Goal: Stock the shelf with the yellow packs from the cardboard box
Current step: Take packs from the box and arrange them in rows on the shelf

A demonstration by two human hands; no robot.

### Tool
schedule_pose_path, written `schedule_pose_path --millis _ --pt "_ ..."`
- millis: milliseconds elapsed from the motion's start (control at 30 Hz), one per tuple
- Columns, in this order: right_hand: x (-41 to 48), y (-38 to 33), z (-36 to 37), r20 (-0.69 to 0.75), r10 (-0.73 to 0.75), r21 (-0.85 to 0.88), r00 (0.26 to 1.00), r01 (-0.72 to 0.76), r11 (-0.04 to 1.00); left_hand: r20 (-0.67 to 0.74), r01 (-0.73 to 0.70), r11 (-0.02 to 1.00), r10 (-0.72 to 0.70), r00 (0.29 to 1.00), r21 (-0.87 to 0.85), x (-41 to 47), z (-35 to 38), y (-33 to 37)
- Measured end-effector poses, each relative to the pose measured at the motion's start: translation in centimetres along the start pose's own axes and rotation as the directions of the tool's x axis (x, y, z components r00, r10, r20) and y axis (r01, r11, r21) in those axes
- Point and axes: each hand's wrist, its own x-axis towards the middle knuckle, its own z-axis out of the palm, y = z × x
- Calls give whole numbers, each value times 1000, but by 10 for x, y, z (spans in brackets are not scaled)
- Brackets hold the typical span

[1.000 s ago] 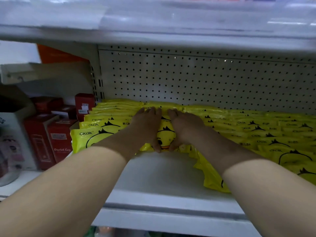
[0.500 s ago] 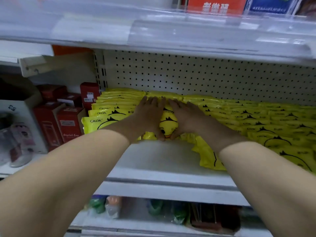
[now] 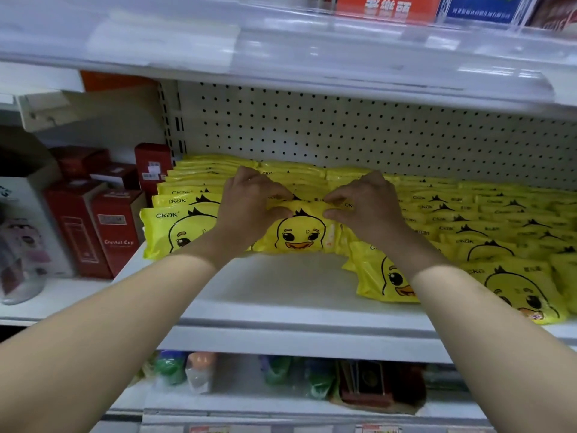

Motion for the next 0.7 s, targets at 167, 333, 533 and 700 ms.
schedule_pose_path --millis 167,333,533,700 --pt "0 -1 3 30 41 32 999 -42 999 27 15 1000 -14 1000 -15 -2 1 2" --pt "-3 0 4 11 27 123 1000 -28 992 -5 -50 994 50 999 -100 -4 4 -2" --pt "-5 2 0 57 26 219 998 -38 975 8 -43 985 44 999 -165 -4 4 2" --pt "0 3 -4 174 9 206 985 -45 977 129 38 991 -21 991 -126 2 -3 0"
